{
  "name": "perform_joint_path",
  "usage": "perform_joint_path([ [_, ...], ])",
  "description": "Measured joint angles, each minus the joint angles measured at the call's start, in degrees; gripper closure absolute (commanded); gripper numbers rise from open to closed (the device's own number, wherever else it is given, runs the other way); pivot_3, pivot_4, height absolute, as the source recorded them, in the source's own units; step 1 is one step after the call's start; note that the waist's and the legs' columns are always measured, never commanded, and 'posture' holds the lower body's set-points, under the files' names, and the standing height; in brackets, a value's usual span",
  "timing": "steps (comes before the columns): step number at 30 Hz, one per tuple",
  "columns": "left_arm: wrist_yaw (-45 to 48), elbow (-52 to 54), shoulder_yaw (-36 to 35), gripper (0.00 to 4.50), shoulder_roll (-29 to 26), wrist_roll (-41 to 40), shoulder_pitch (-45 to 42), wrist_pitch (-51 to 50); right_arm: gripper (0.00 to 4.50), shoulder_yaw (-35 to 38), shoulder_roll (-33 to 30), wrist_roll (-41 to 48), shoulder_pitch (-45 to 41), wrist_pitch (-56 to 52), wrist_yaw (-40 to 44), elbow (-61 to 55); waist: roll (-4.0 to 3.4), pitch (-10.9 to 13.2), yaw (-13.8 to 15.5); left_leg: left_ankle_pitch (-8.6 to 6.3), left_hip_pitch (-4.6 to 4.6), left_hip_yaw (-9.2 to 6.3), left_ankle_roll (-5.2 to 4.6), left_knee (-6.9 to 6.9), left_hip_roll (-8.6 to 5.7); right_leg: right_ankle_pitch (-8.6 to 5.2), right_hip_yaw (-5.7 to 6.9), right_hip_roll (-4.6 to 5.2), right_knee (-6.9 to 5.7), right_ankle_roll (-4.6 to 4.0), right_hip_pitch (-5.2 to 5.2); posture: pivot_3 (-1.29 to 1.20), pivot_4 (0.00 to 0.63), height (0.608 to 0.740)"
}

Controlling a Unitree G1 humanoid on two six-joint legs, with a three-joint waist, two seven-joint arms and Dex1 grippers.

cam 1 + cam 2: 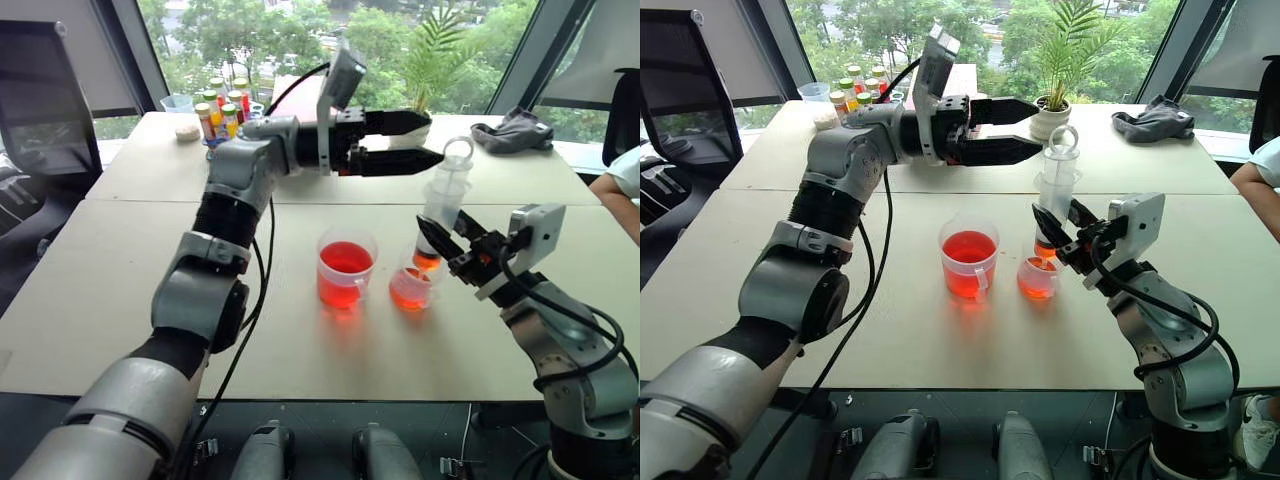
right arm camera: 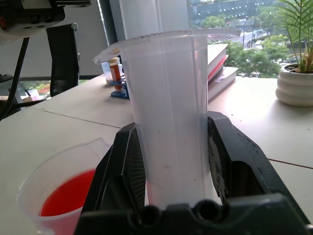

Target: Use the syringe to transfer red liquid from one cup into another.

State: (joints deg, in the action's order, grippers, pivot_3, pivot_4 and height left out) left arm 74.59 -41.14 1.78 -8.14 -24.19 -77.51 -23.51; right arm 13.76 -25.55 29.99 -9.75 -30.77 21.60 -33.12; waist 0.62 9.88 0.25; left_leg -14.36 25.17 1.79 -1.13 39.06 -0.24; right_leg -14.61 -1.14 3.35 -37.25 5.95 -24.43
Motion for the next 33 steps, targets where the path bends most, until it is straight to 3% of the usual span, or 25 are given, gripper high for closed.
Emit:
perform_joint_path([
  [7, 0.22, -5.34, -0.27, 0.15, 3.75, 1.26, -2.5, 3.05, 3.12, -0.48, -0.06, -0.38, 0.13, 0.02, -0.59, -0.4, 0.01, 0.0, 0.39, -0.01, 0.04, -0.02, -0.01, 0.0, -0.01, 0.0, 0.01, 0.0, 0.05, 0.0, 0.0, 0.0, 0.15, 0.74],
  [10, 0.24, -7.0, -0.36, 0.85, 4.84, 1.54, -3.19, 4.03, 3.12, -0.55, -0.2, -0.4, 0.14, 0.01, -0.87, -0.55, 0.01, 0.0, 0.33, -0.01, 0.04, -0.02, -0.01, 0.0, -0.01, 0.0, 0.01, 0.0, 0.05, 0.0, 0.0, 0.0, 0.15, 0.74],
  [17, 0.72, -8.48, -0.71, 4.42, 5.49, 2.08, -3.26, 5.12, 3.12, -1.0, -0.32, -0.4, 0.14, -0.19, -1.12, -0.76, 0.01, 0.01, 0.3, -0.01, 0.04, -0.02, -0.01, 0.0, -0.01, 0.0, 0.01, 0.0, 0.04, 0.0, 0.0, 0.0, 0.15, 0.74],
  [33, 1.54, -5.15, -0.28, 4.47, 6.85, 4.1, 0.13, 8.05, 3.12, 0.44, -3.92, 3.0, -0.67, -6.79, -2.76, -3.61, 0.01, 0.01, 0.36, -0.01, 0.05, -0.02, -0.01, 0.0, 0.0, 0.0, 0.0, 0.01, 0.05, -0.01, 0.0, 0.0, 0.15, 0.74],
])
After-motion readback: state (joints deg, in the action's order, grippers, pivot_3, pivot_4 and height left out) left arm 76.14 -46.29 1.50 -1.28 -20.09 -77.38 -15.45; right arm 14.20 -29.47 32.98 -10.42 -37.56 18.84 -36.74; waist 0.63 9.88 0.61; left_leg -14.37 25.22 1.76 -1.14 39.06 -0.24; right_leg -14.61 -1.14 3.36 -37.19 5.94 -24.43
